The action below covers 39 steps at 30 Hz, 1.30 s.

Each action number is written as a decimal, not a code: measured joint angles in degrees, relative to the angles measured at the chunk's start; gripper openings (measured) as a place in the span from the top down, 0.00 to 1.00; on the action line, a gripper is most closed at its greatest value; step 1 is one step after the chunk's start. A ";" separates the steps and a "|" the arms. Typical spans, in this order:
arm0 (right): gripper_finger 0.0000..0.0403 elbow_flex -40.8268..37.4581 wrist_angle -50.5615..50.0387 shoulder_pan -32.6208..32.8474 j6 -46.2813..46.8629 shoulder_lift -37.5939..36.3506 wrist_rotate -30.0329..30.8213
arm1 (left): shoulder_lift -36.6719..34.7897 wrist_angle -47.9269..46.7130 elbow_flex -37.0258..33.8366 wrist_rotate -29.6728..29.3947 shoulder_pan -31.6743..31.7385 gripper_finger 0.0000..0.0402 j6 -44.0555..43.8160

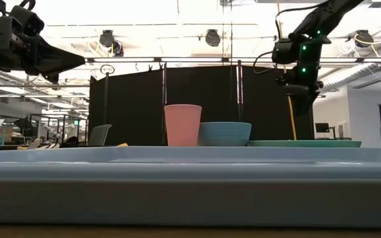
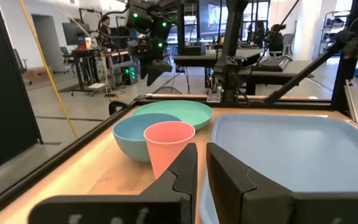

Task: Set up tray
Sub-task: Put the green plate on top of the tray

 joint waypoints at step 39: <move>0.48 0.18 -1.86 -3.36 -1.07 21.51 -5.62 | 0.32 0.03 -0.07 -0.15 0.00 0.91 -3.17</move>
